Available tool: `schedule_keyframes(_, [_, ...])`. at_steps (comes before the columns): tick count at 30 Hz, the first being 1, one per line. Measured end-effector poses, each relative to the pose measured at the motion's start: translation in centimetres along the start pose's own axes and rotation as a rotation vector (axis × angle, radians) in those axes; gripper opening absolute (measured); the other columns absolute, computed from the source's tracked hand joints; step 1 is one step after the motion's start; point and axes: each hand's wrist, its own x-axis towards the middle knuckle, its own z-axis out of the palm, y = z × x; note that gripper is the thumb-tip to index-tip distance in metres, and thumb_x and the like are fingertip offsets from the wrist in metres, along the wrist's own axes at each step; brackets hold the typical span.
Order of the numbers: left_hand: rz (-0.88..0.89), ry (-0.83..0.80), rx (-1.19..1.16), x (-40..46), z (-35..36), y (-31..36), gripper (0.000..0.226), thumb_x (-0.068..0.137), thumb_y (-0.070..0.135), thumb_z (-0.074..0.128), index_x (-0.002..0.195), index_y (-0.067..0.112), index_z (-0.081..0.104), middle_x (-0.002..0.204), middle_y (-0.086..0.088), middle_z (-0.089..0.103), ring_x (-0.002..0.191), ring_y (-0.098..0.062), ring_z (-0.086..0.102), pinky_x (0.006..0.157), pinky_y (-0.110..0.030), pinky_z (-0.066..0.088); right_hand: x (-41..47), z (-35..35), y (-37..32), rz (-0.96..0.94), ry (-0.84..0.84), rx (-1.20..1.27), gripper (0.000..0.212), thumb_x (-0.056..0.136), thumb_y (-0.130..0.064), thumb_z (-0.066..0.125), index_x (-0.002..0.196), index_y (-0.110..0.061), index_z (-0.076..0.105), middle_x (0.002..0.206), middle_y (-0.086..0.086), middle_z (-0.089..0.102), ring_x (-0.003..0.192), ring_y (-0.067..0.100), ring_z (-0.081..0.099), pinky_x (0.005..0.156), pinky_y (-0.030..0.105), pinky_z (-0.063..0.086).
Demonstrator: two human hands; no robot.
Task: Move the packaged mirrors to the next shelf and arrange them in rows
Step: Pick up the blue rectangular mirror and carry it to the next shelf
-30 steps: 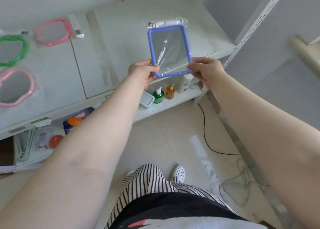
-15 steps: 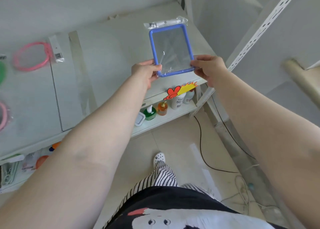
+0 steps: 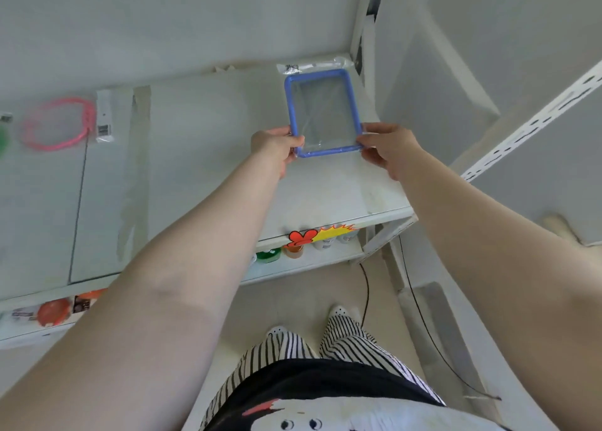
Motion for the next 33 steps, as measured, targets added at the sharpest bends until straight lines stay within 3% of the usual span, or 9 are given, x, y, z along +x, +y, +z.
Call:
schedule_keyframes(3, [0.064,0.1,0.022,1.8,1.5,0.2,0.04,0.077,-0.007,0.069,0.116,0.0,0.062,0.057,-0.002,0.066,0.044,-0.008,0.056,0.047,-0.017,0.046,2.8,0.0,-0.8,-0.028,-0.013,-0.036,0.031,0.082,0.004,0.068,0.11,-0.009,0.067,0.073,0.004,0.06,0.056,0.011,0.057,0.053,0.012,0.055])
schedule_keyframes(6, [0.135,0.177,0.061,3.9,2.3,0.1,0.04,0.072,-0.006,0.073,0.109,0.004,0.063,0.09,-0.018,0.07,0.058,-0.02,0.061,0.061,-0.029,0.053,5.2,0.5,-1.0,-0.05,-0.018,-0.034,0.032,0.082,0.005,0.067,0.114,-0.003,0.065,0.075,0.005,0.06,0.061,0.013,0.058,0.051,0.011,0.054])
schedule_keyframes(10, [0.213,0.223,0.122,7.5,2.8,-0.4,0.035,0.071,-0.003,0.074,0.103,0.008,0.065,0.102,-0.02,0.072,0.075,-0.024,0.066,0.084,-0.04,0.057,8.3,1.5,-0.5,-0.081,-0.042,0.021,0.034,0.084,0.009,0.063,0.117,0.005,0.061,0.074,0.006,0.057,0.062,0.014,0.056,0.048,0.01,0.052])
schedule_keyframes(13, [0.244,0.165,0.089,9.9,3.3,-0.6,0.038,0.075,-0.003,0.071,0.111,0.002,0.064,0.11,-0.021,0.069,0.067,-0.022,0.062,0.079,-0.036,0.055,11.3,2.0,0.1,-0.1,-0.036,0.035,0.035,0.084,0.011,0.062,0.119,0.008,0.059,0.075,0.006,0.056,0.063,0.014,0.056,0.047,0.01,0.052])
schedule_keyframes(16, [0.259,0.076,0.077,11.8,4.0,-0.8,0.043,0.081,-0.006,0.065,0.123,-0.001,0.059,0.111,-0.017,0.065,0.064,-0.01,0.057,0.068,-0.02,0.051,14.0,2.0,0.5,-0.113,-0.024,0.031,0.034,0.084,0.011,0.062,0.118,0.009,0.059,0.076,0.007,0.057,0.064,0.015,0.056,0.046,0.01,0.052])
schedule_keyframes(20, [0.271,0.028,0.126,13.9,5.0,-1.6,0.05,0.081,-0.009,0.063,0.13,0.0,0.054,0.124,-0.019,0.062,0.087,-0.019,0.059,0.086,-0.026,0.046,17.4,1.7,0.8,-0.139,-0.005,-0.053,0.034,0.084,0.009,0.063,0.118,0.005,0.061,0.09,0.014,0.061,0.063,0.014,0.057,0.045,0.01,0.049])
schedule_keyframes(24, [0.302,0.057,0.233,15.6,5.4,-2.2,0.054,0.08,-0.004,0.068,0.131,0.002,0.054,0.126,-0.017,0.061,0.108,-0.025,0.06,0.092,-0.026,0.044,20.1,2.1,1.2,-0.173,0.056,-0.257,0.035,0.078,-0.003,0.072,0.113,-0.004,0.068,0.095,0.012,0.064,0.065,0.014,0.055,0.062,0.024,0.051])
schedule_keyframes(28, [0.335,0.138,0.358,17.2,6.1,-2.5,0.05,0.079,0.004,0.072,0.127,0.006,0.059,0.121,-0.014,0.066,0.111,-0.025,0.063,0.098,-0.028,0.046,21.4,2.5,1.4,-0.209,0.109,-0.326,0.036,0.077,-0.008,0.075,0.112,-0.008,0.069,0.11,0.013,0.069,0.099,0.028,0.065,0.094,0.038,0.053])
schedule_keyframes(33, [0.396,0.218,0.454,17.3,6.7,-2.9,0.039,0.082,0.006,0.069,0.12,0.007,0.065,0.113,-0.011,0.07,0.1,-0.02,0.065,0.082,-0.015,0.04,21.1,2.5,1.4,-0.286,0.1,-0.445,0.029,0.08,-0.011,0.073,0.108,-0.01,0.072,0.11,0.012,0.07,0.096,0.027,0.064,0.093,0.036,0.052])
